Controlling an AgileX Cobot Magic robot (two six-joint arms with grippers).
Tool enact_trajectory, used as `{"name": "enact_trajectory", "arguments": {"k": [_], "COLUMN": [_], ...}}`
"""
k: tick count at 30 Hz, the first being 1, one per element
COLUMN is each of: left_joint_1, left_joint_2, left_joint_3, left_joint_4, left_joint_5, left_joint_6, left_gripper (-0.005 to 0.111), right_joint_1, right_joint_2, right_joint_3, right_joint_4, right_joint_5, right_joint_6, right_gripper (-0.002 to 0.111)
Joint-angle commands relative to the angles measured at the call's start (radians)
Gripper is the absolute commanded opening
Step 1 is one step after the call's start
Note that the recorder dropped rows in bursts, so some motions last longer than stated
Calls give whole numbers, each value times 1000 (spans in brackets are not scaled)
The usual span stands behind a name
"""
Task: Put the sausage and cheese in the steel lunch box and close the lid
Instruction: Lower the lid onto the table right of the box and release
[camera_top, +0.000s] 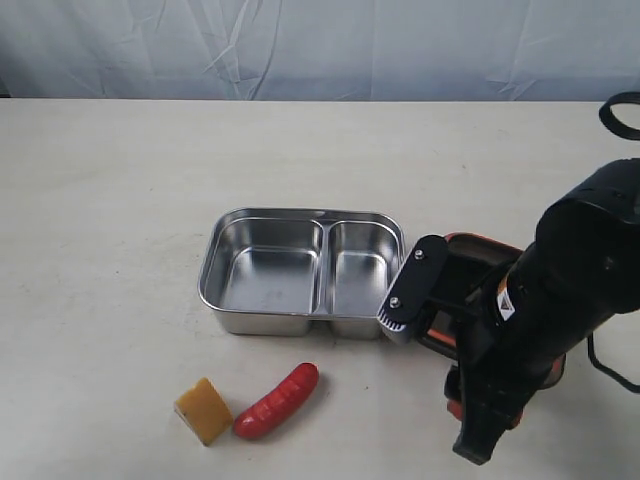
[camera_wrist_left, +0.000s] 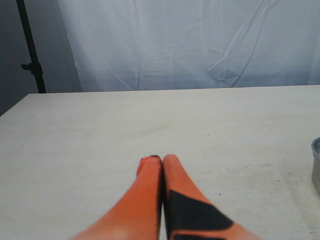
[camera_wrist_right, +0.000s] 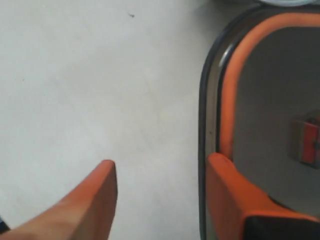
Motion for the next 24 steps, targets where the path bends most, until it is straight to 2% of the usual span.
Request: {"name": "enact_trajectory", "arguments": {"k": [1, 5, 10, 16, 24], "left_joint_1": [5, 5, 5, 5, 5], "left_joint_2": [-4, -4, -4, -4, -4], "left_joint_3": [5, 5, 5, 5, 5], "left_joint_4": [-8, -8, -8, -8, -8], "left_joint_5": [-2, -2, -2, -2, -2], "left_joint_6": [0, 0, 0, 0, 0], "left_gripper": [0, 0, 0, 0, 0], "right_joint_1": [1, 1, 1, 1, 1], "right_joint_2": [-3, -3, 18, 91, 105], "right_joint_3": [-7, -7, -7, -7, -7], "right_joint_4": [59, 64, -20, -20, 73], "right_joint_5": [45, 54, -7, 27, 36], "right_joint_6": [-7, -7, -7, -4, -1], "right_gripper": [53, 53, 53, 53, 53]}}
